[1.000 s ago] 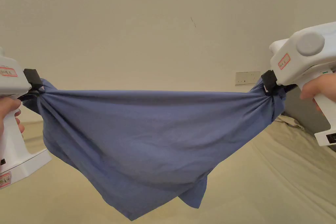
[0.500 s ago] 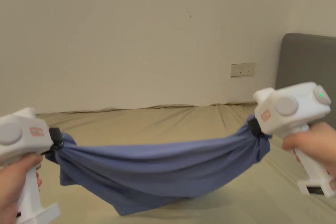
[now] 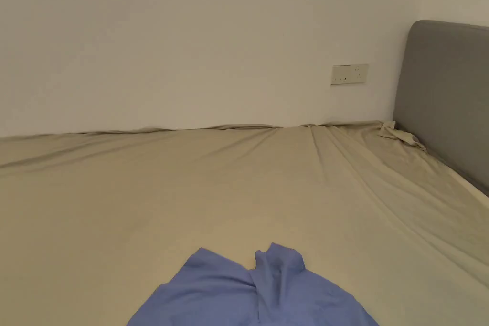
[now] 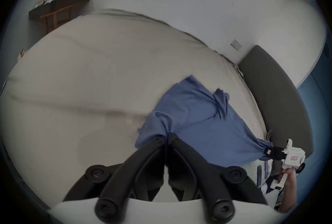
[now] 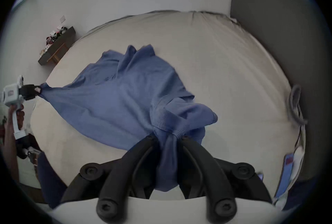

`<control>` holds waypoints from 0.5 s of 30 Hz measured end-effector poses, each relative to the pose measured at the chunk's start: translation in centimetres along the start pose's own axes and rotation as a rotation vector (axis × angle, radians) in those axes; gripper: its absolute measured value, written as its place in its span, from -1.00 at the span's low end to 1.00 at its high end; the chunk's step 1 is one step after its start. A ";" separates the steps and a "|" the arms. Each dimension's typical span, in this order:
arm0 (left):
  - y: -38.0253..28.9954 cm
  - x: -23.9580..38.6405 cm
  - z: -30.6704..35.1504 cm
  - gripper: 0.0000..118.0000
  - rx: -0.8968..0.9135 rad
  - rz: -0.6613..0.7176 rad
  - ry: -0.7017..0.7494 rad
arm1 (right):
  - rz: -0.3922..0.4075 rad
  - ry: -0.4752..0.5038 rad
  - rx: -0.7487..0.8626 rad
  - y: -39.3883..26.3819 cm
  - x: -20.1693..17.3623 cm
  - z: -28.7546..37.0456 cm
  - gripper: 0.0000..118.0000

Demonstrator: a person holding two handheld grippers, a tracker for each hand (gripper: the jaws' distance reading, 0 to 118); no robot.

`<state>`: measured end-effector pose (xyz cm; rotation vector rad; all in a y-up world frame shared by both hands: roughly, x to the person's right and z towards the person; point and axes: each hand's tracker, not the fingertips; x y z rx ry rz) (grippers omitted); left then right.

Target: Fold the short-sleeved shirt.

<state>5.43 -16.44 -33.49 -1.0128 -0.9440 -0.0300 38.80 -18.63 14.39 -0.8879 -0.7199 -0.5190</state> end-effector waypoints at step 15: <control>-8.3 -7.0 -3.8 -1.00 -0.229 0.073 0.142 | -0.122 -0.064 -0.240 -7.1 2.0 -3.6 -0.71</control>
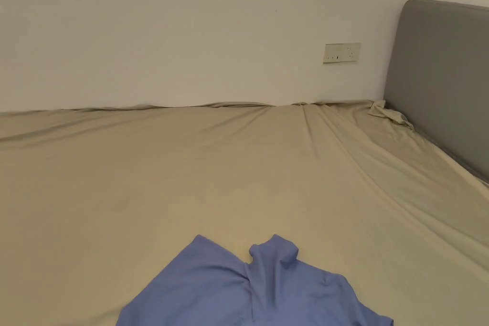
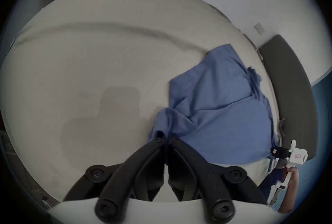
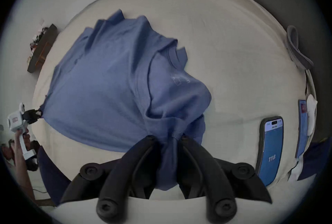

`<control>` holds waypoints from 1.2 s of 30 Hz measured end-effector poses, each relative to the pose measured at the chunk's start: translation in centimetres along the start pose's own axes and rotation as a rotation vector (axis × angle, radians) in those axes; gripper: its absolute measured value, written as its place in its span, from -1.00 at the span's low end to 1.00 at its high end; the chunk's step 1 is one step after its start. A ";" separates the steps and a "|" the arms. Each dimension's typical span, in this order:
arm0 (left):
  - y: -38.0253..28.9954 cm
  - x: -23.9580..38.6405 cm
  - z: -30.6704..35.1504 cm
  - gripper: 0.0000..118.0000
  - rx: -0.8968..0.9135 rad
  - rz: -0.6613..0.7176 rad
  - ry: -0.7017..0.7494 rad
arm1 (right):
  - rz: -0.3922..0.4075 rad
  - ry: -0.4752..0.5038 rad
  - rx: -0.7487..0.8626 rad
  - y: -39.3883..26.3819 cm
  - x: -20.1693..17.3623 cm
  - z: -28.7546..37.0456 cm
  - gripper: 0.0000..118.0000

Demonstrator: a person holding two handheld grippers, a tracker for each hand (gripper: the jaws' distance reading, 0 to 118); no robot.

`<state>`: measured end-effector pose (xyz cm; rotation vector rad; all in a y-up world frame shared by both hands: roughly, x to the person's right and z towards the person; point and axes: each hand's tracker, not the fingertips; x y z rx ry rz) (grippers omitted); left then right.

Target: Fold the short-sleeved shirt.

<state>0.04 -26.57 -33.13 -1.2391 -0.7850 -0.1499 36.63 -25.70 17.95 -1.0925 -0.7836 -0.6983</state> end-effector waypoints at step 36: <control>-3.3 6.7 2.5 1.00 0.246 -0.162 0.246 | 0.215 0.108 0.620 -1.2 -14.5 15.2 -0.95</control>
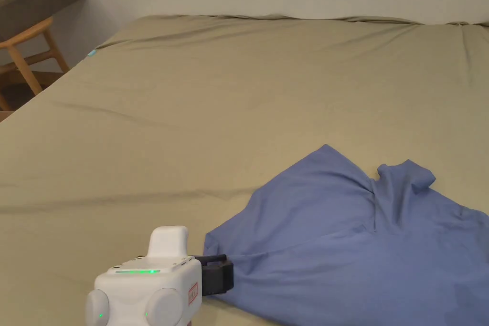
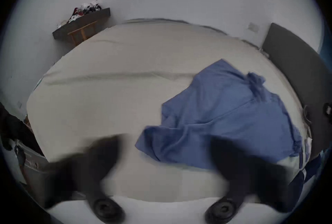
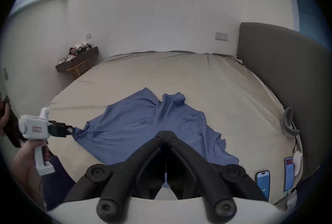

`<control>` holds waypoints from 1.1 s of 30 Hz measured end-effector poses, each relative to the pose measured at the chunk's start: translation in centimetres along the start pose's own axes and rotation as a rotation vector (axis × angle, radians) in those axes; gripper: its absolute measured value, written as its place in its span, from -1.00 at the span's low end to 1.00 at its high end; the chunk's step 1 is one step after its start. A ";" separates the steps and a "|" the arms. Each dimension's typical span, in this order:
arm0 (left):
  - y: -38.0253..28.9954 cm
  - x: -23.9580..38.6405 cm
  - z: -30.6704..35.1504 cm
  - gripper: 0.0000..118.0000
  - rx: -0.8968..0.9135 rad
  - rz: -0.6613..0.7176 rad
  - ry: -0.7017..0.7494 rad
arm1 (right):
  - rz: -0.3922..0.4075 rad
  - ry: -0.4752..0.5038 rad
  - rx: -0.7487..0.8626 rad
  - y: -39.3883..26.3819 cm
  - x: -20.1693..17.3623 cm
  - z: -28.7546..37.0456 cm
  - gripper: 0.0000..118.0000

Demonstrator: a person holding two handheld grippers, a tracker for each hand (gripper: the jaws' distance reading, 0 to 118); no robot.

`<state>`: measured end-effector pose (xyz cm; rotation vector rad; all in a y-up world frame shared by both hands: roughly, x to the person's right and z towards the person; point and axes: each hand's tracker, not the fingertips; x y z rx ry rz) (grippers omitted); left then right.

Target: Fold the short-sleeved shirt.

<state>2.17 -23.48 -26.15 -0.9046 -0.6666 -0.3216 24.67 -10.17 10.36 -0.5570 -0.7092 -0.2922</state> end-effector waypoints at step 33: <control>2.8 1.6 2.4 -0.88 0.004 -0.008 -0.268 | -0.057 -0.146 -0.500 2.2 16.8 -31.5 1.00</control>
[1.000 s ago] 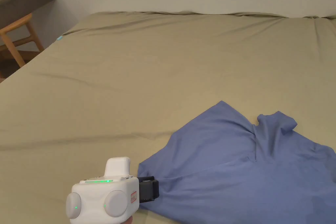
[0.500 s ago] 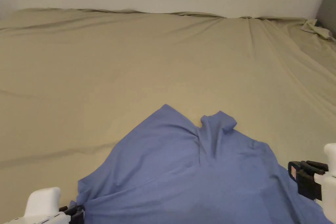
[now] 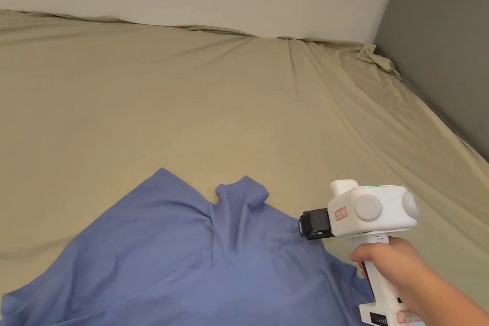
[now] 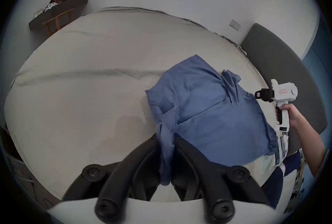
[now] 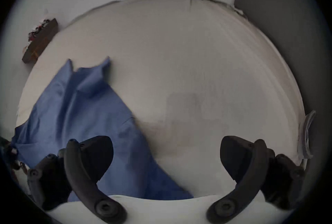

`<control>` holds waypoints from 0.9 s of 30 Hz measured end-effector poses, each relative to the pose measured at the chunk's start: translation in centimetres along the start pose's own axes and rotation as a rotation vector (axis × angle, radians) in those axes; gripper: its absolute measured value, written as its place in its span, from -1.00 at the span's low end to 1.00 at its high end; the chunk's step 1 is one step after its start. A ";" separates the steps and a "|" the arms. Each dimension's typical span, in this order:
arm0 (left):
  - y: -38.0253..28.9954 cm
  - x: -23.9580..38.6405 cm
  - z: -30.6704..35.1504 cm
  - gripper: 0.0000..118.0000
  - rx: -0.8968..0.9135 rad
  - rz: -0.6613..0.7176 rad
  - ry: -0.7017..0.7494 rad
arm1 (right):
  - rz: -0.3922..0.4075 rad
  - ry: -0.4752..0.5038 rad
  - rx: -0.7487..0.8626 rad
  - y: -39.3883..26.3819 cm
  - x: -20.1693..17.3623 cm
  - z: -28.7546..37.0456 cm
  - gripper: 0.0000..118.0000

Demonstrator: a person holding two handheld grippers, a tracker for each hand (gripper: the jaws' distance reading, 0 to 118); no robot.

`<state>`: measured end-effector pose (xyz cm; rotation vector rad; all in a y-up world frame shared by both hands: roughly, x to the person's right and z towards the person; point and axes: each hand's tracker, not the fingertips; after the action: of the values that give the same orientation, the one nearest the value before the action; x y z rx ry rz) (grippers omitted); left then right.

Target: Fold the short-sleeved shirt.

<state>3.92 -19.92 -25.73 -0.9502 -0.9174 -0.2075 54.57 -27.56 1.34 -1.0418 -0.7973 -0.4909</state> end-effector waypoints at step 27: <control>17.7 3.1 9.6 -0.88 0.458 0.239 -0.307 | 0.179 -0.130 0.843 0.8 -1.5 39.9 -0.92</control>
<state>9.51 -1.28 -31.77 -0.6618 -1.0631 0.3501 40.43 8.62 10.55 -0.3503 -0.8972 0.0867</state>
